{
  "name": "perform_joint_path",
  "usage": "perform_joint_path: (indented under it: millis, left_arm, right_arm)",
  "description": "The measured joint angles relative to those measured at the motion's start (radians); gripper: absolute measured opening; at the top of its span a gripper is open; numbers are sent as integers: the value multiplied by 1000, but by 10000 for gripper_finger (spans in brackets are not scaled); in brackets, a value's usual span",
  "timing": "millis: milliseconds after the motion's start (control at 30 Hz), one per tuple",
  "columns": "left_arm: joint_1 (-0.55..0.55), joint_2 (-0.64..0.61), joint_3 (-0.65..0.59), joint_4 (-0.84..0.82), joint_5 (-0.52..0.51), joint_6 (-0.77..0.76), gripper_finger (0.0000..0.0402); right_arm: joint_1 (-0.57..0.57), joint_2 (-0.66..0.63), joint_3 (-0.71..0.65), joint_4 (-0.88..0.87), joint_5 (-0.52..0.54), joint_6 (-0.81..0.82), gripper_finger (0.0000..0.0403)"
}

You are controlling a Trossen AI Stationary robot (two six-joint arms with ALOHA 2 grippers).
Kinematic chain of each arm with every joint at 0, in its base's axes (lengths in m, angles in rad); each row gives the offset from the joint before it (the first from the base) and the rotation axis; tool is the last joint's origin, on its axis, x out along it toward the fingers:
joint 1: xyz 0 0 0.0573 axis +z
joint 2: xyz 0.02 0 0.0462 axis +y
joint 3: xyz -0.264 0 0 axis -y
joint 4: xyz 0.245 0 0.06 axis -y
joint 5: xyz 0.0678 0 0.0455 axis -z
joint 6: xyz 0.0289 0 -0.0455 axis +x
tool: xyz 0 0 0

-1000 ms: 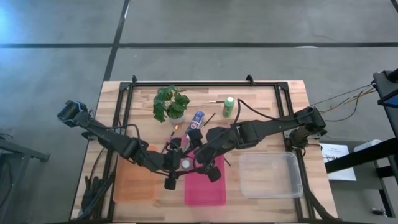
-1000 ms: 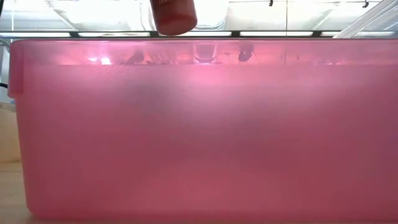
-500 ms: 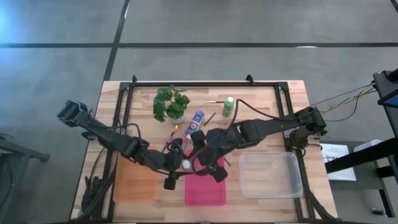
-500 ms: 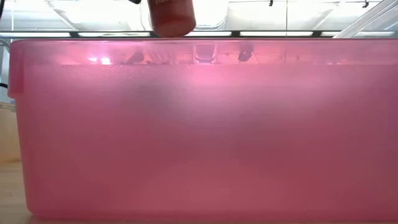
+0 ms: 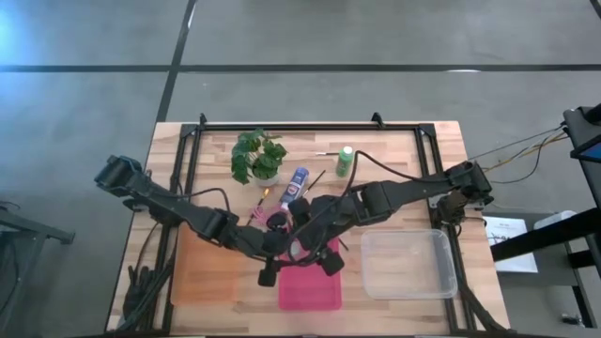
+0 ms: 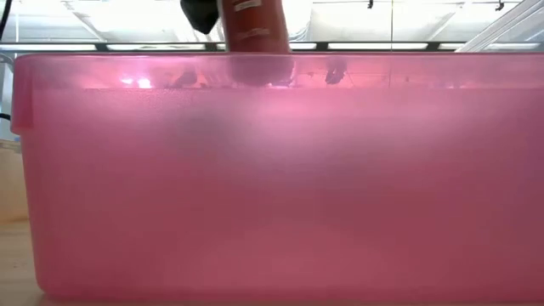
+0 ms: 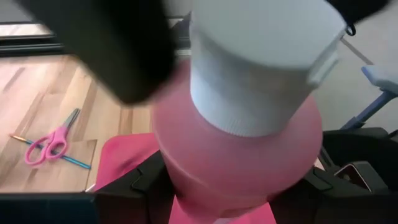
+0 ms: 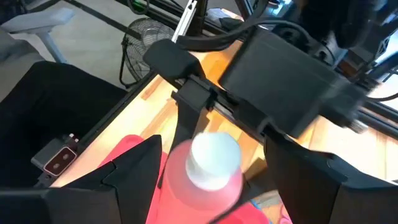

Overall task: Pick & Place Paint Supplies
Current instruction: Put the pink paint bottle into the transparent bin

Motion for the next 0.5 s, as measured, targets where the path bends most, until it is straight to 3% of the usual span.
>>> perform_joint_path:
  millis: [500]
  left_arm:
    - [21, 15, 11, 48, 53, 27, 211]
  right_arm:
    - [0, 0, 0, -29, -6, 26, 276]
